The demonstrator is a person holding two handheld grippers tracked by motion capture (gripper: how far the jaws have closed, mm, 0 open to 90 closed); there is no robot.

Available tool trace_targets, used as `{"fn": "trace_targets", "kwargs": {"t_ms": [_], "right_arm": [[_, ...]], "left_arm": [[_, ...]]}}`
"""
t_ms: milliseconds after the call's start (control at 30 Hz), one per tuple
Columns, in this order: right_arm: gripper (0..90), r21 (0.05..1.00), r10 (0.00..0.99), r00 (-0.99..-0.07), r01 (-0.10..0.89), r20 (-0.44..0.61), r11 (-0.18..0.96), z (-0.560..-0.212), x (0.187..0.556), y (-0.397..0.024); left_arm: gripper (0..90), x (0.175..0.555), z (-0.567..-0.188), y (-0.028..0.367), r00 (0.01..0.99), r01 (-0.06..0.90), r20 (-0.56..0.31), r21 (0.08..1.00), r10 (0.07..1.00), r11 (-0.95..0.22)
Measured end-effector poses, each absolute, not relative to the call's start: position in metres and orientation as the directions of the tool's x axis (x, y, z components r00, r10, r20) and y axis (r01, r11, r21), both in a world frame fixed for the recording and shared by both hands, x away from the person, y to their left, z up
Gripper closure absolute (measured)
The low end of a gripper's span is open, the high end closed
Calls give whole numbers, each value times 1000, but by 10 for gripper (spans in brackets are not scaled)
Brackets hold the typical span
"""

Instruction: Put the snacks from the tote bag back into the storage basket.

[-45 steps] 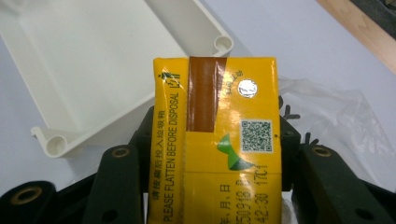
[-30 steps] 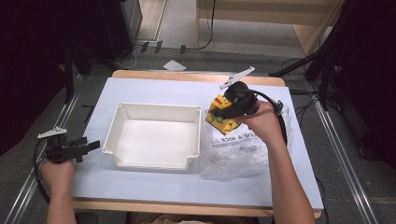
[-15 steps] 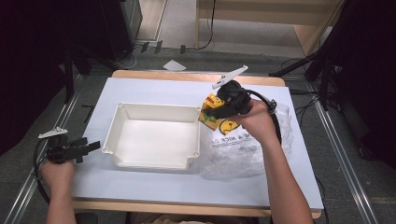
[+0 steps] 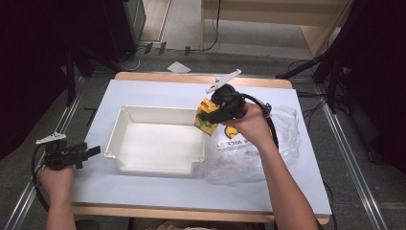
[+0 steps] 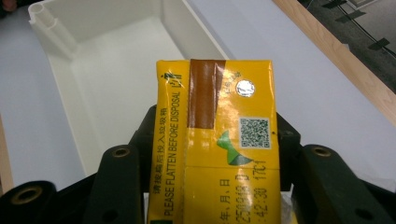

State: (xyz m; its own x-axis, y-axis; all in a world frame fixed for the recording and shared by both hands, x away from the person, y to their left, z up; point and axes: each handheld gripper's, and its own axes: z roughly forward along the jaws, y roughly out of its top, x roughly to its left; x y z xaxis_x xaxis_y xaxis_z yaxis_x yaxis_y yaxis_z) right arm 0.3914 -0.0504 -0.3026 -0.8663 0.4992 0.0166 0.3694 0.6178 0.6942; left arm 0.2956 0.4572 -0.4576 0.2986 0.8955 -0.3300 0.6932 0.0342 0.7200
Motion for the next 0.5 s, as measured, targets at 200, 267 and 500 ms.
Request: {"fn": "trace_targets", "kwargs": {"t_ms": [200,267,500], "right_arm": [[534,703,491,-870,370,34,608,-302,394,-45],[534,705,489,-872,365,29,608,-302,396,-44],[534,698,490,-871,363,20,617,-301,399,-38]], "left_arm": [[216,294,-457,458,288,693,-333,720,898,44],[216,294,-457,458,287,694,-329,718,900,41],[216,294,-458,459,285,692,-330,720,900,45]]}}
